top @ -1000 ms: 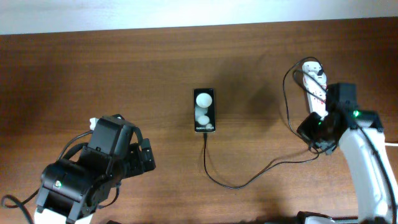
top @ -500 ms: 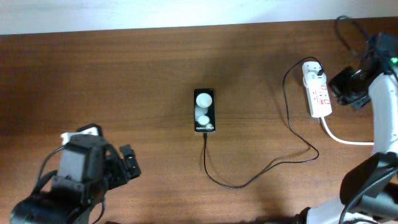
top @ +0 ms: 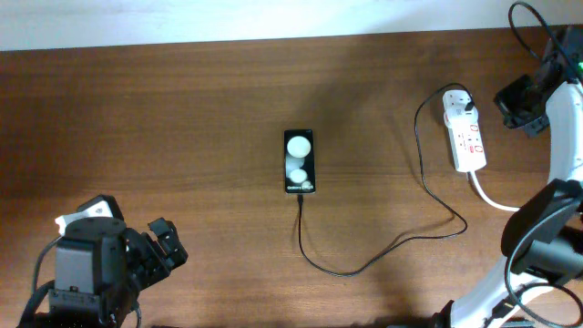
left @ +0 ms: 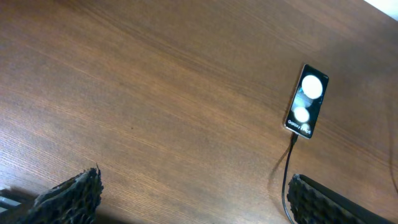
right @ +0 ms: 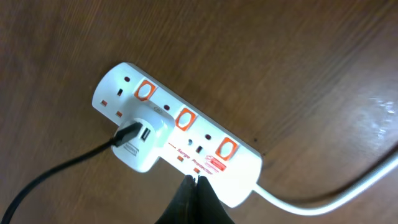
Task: Plug charger to phone and switch on socket
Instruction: 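Press the red switch on the power strip with the right gripper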
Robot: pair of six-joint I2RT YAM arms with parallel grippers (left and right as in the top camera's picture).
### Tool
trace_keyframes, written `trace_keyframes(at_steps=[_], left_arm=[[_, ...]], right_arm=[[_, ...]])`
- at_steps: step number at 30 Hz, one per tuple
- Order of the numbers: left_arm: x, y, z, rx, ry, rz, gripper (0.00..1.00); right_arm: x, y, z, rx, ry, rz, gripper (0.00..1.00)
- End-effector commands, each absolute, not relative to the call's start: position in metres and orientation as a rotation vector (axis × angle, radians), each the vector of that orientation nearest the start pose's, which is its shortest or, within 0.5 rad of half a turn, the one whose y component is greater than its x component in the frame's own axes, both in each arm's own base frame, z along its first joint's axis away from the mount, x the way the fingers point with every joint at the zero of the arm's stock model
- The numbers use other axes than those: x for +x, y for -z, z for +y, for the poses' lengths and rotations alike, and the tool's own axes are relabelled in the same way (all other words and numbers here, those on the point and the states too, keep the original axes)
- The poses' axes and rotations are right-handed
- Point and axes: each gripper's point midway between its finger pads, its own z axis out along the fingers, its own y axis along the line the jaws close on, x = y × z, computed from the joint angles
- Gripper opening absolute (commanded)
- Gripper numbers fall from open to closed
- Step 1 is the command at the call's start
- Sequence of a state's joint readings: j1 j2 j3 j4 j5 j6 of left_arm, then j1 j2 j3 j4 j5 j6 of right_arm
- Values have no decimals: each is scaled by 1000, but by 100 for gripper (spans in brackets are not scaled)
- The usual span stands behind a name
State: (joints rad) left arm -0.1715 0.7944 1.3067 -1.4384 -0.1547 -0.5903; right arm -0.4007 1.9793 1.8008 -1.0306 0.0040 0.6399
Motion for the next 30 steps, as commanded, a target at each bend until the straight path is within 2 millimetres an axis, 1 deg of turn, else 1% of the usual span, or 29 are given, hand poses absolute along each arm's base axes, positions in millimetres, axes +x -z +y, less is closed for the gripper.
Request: trace_keyframes(at_steps=[1, 6, 9, 12, 13, 18, 20, 22, 26, 28, 30], left_arm=[[167, -280, 1, -574, 113, 2410, 99], [167, -280, 1, -574, 113, 2410, 99], [167, -280, 1, -574, 113, 2410, 99], [167, -280, 1, -574, 113, 2410, 99], [167, -280, 1, -574, 113, 2410, 99], [167, -280, 1, -574, 113, 2410, 99], [167, -280, 1, -574, 113, 2410, 99], [167, -280, 1, -574, 113, 2410, 99], [167, -280, 1, -574, 113, 2410, 99], [167, -280, 1, -574, 113, 2410, 99], [167, -280, 1, -574, 113, 2410, 99]], right_arm=[[441, -125, -180, 1384, -105, 2422, 4], [453, -89, -178, 1398, -155, 2465, 4], [456, -64, -175, 1416, -178, 2499, 4], [459, -48, -174, 1423, -194, 2514, 4], [461, -45, -174, 1421, -194, 2515, 4], [465, -45, -175, 1413, -200, 2504, 4], [466, -41, -172, 1407, -200, 2514, 4], [470, -36, -165, 1388, -203, 2529, 4], [479, -36, -153, 1342, -208, 2533, 4], [479, -28, -152, 1338, -168, 2546, 4], [476, -11, -143, 1342, -176, 2597, 4]])
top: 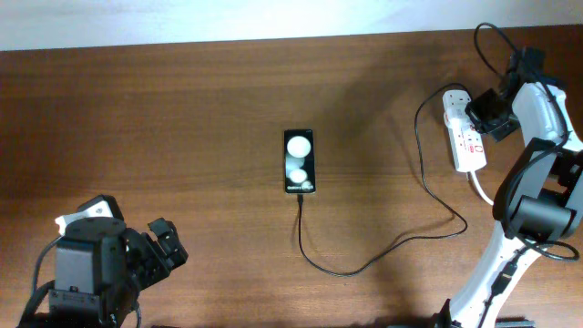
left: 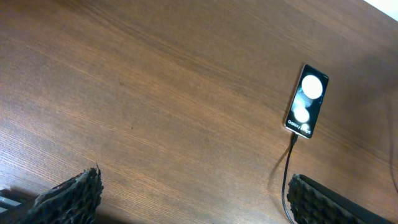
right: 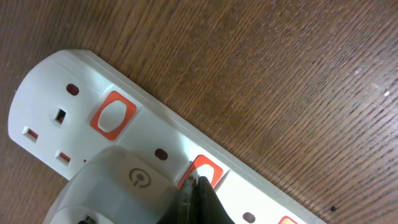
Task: Plug charger to phone and switch on socket
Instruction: 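Press the red switch on the power strip with the right gripper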
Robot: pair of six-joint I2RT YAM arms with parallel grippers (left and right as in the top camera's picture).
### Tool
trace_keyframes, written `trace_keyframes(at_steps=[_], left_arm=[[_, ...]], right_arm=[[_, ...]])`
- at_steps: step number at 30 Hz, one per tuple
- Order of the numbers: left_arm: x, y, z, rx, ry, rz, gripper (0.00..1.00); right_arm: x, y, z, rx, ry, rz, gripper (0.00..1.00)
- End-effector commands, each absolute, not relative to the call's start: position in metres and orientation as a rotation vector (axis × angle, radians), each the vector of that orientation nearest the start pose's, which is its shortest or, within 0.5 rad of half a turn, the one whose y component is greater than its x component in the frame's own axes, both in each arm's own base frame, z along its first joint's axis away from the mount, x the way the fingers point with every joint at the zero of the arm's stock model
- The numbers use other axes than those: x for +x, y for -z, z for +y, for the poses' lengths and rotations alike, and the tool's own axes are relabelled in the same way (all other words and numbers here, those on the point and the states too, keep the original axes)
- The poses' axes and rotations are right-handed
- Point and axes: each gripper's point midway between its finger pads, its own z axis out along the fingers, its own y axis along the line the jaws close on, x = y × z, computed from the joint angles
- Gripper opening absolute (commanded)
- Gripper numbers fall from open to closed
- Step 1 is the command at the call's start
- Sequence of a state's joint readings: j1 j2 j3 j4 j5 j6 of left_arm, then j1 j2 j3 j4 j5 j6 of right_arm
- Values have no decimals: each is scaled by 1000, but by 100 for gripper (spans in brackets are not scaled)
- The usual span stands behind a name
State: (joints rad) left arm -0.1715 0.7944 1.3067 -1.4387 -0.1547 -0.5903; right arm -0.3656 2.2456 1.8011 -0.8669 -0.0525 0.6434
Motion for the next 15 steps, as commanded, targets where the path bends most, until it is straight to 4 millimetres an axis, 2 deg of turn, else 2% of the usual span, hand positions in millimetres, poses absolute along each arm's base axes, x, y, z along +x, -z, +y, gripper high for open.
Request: trace_keyframes(at_steps=[1, 3, 5, 11, 15], left_arm=[[167, -280, 1, -574, 113, 2410, 99], [167, -280, 1, -574, 113, 2410, 99], [167, -280, 1, -574, 113, 2410, 99], [167, -280, 1, -574, 113, 2410, 99], [167, -280, 1, -574, 113, 2410, 99]], right_arm=[[475, -4, -136, 1328, -191, 2627, 4], [470, 9, -126, 1329, -209, 2677, 4], [470, 13, -115, 1291, -260, 2716, 4], [465, 17, -105, 1268, -299, 2764, 4], [454, 19, -105, 1242, -273, 2822, 4]])
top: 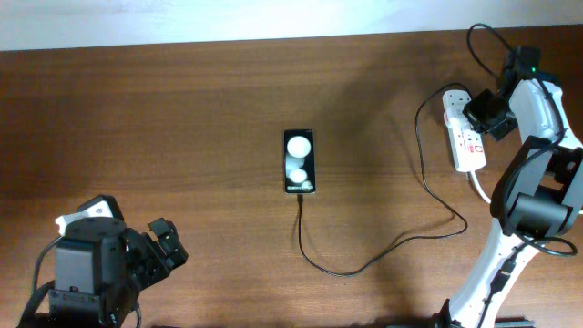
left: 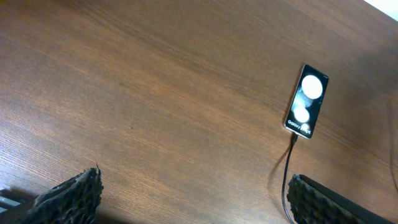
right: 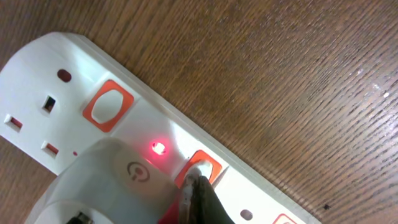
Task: Plug charger to phone and switch on socket
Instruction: 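Press the red switch on the power strip with the right gripper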
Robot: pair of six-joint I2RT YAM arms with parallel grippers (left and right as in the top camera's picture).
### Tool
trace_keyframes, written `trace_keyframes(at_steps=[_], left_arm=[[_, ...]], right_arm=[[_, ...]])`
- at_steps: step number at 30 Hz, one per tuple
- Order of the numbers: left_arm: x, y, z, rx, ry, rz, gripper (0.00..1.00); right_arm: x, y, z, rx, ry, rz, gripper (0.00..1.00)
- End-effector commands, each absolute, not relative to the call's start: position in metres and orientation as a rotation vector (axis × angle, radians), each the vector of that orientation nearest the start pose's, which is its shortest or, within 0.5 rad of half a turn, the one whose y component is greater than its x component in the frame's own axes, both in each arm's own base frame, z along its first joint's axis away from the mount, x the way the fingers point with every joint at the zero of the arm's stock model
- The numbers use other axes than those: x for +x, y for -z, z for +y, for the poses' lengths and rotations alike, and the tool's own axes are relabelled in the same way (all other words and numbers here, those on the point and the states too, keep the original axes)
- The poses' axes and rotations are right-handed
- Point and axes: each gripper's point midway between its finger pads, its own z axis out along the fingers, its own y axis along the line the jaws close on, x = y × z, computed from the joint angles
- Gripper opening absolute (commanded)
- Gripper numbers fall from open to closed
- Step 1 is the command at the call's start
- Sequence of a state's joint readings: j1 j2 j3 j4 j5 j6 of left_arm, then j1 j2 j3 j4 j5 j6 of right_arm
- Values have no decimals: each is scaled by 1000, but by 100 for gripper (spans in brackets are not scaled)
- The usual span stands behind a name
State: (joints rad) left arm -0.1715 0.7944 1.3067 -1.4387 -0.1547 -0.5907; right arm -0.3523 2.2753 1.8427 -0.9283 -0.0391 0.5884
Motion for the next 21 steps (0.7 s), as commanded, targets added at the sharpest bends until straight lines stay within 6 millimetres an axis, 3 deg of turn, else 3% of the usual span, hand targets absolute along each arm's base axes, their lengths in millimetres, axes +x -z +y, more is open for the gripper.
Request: trace_keyframes(at_steps=[1, 6, 11, 13, 17, 21], left_arm=[[167, -280, 1, -574, 113, 2410, 99], [167, -280, 1, -574, 113, 2410, 99], [167, -280, 1, -574, 113, 2410, 99], [167, -280, 1, -574, 113, 2410, 99], [167, -280, 1, -574, 113, 2410, 99], [167, -280, 1, -574, 113, 2410, 99]], right_arm=[[450, 19, -105, 1250, -258, 2834, 4], [429, 8, -122, 1273, -52, 2869, 4], [415, -34, -153, 1273, 241, 2791, 4], [415, -47, -155, 1267, 248, 2766, 4], [416, -95, -154, 1240, 219, 2674, 4], [413, -157, -148, 1194, 144, 2555, 4]])
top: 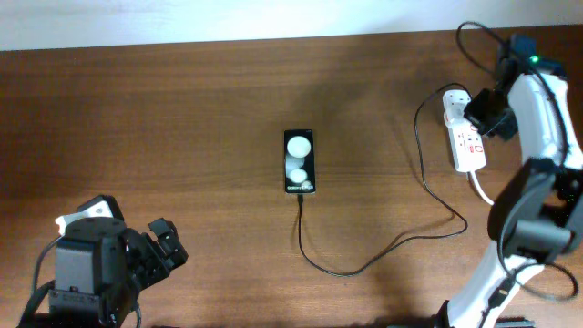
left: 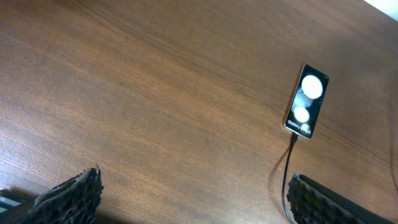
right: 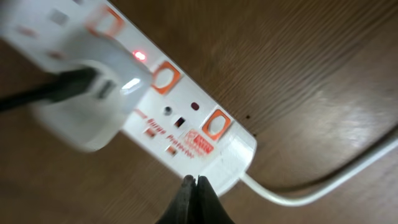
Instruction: Plug charger to phone and switch on socket
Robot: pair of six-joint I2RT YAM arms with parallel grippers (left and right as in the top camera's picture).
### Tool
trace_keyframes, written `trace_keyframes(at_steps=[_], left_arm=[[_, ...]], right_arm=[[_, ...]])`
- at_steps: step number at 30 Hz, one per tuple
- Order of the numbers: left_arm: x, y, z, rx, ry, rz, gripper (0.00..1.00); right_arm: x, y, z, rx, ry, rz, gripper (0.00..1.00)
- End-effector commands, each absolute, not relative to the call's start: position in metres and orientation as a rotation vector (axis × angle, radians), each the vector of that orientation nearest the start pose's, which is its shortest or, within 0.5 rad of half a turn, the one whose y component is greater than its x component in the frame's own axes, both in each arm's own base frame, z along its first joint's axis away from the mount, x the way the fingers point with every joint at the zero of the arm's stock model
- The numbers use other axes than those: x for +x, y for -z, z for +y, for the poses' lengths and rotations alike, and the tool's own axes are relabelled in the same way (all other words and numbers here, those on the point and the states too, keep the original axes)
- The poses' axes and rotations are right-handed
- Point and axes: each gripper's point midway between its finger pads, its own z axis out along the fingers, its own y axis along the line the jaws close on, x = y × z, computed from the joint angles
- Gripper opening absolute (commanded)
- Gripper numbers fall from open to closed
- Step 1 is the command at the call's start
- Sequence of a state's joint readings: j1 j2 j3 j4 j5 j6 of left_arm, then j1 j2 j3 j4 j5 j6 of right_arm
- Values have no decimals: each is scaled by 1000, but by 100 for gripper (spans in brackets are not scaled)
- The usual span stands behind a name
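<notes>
A black phone [top: 300, 161] lies mid-table with a black cable [top: 364, 264] plugged into its near end; the cable runs to a white adapter [right: 87, 118] in the white power strip [top: 465, 132] at the right. A red light [right: 139, 56] glows on the strip beside the adapter. My right gripper [right: 194, 180] is shut, empty, raised above the strip's cord end. My left gripper [left: 193, 193] is open at the near left, far from the phone [left: 306, 101].
The strip's white mains cord [right: 323, 186] leaves its end and runs off to the right. The strip has orange rocker switches [right: 163, 76]. Bare brown tabletop [top: 164, 128] stretches between the left arm and the phone.
My right gripper's tip was down on the orange switch beside the adapter. It is now lifted off and sits further along the strip. The red light stays lit.
My shut right gripper was above the strip with no light showing. Then its tip was at the switch next to the adapter, still dark. Then it pressed there with the red light on. Now it is raised clear. The left arm stayed still.
</notes>
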State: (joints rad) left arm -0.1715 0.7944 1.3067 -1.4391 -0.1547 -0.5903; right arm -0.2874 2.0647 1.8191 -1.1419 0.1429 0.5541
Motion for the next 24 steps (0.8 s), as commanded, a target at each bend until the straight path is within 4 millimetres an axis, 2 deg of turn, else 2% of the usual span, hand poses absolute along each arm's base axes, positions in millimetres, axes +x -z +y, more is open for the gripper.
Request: trace_keyframes(at_steps=[1, 4, 5, 9, 13, 16, 24], left_arm=[[167, -280, 1, -574, 113, 2410, 99], [167, -280, 1, -574, 113, 2410, 99], [167, -280, 1, -574, 113, 2410, 99], [164, -283, 1, -572, 122, 2390, 99], [152, -292, 14, -647, 118, 2304, 99], [136, -301, 23, -700, 119, 2209, 99], [91, -322, 26, -672, 189, 1989, 99]], right_arm=[[412, -169, -143, 1181, 102, 2534, 4], [408, -206, -128, 1111, 27, 2484, 4], [406, -222, -116, 1068, 12, 2463, 4], [406, -252, -79, 900, -7, 2448, 4], [402, -275, -51, 784, 66, 2408, 4], [398, -288, -31, 715, 49, 2392, 4], [387, -314, -8, 629, 52, 2338, 4]])
